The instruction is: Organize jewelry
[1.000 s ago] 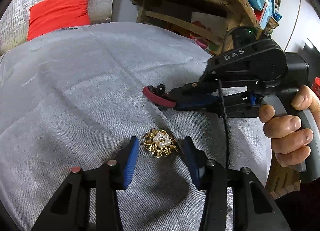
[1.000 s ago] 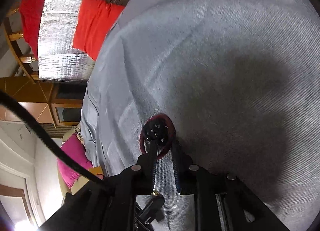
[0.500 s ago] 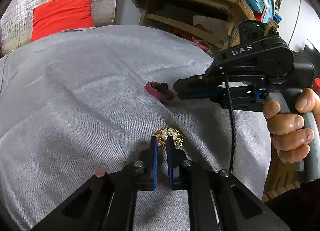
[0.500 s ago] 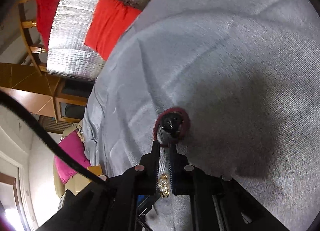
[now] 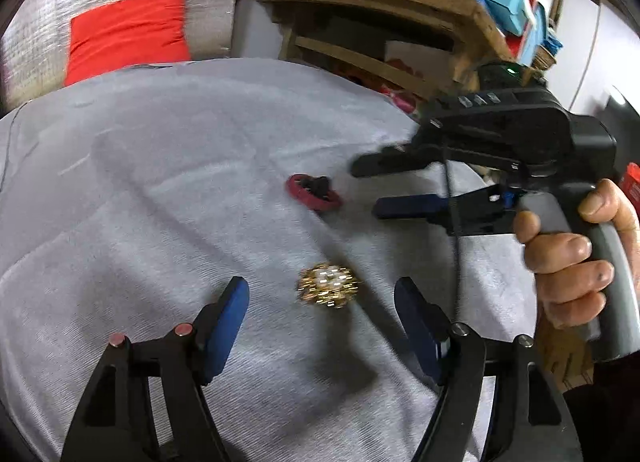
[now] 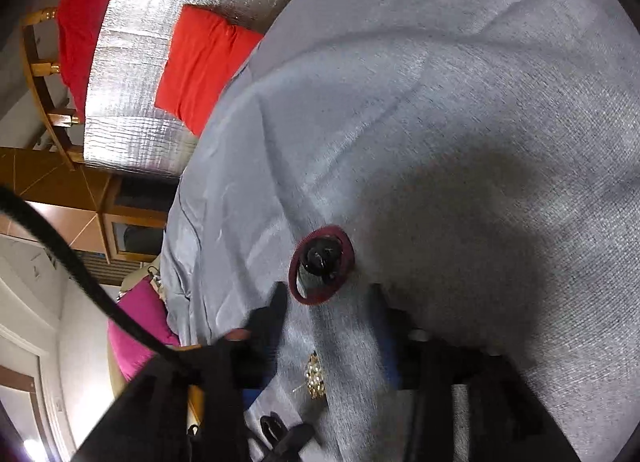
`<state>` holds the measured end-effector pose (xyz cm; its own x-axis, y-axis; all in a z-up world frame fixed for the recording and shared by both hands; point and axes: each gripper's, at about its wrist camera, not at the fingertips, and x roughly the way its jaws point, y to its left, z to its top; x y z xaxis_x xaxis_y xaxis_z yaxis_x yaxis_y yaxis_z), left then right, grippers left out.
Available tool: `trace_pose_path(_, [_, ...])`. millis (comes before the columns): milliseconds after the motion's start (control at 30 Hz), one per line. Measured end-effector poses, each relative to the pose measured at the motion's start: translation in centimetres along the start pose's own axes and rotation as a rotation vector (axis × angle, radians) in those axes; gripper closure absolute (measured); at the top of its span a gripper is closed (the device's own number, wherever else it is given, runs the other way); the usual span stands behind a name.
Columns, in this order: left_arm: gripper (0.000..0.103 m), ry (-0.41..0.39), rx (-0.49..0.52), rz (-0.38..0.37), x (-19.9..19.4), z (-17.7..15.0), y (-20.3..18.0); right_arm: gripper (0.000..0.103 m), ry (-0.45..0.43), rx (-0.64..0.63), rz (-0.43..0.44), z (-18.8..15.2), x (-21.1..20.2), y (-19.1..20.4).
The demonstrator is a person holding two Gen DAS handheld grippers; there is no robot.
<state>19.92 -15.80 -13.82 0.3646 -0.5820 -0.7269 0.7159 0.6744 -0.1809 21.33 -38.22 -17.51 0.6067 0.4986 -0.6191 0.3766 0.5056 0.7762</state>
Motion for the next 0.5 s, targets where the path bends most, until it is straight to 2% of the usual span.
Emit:
trace_pose_path(133, [0.028,0.015,0.036,0.049,0.8,-0.1,-0.4,0.054,0.003,-0.005,-0.011,0.2,1.2,0.5])
trace_pose_path(167, [0.036,0.022,0.028,0.048,1.1,-0.2,-0.3,0.055,0.003,-0.006,-0.031,0.3,1.7,0.6])
trace_pose_path(200, [0.042,0.022,0.019,0.042,1.4,-0.1,0.0,0.062,0.002,-0.008,-0.04,0.3,1.9,0.7])
trace_pose_path(233, [0.055,0.027,0.015,0.042,1.5,-0.1,0.2,0.066,0.004,-0.007,-0.046,0.4,2.2,0.8])
trace_pose_path(267, [0.062,0.03,0.02,0.045,1.7,-0.1,0.2,0.07,0.006,-0.005,-0.06,0.4,2.7,0.9])
trace_pose_path(333, [0.072,0.033,0.042,0.065,1.7,-0.3,0.0,0.081,0.007,-0.024,-0.091,0.4,3.5,1.2])
trace_pose_path(400, [0.074,0.034,0.047,0.069,1.5,-0.4,-0.1,0.088,0.009,-0.053,-0.109,0.2,4.0,1.6])
trace_pose_path(500, [0.078,0.037,0.036,0.068,0.7,-0.4,0.4,0.092,0.019,-0.07,-0.057,-0.2,3.4,2.2])
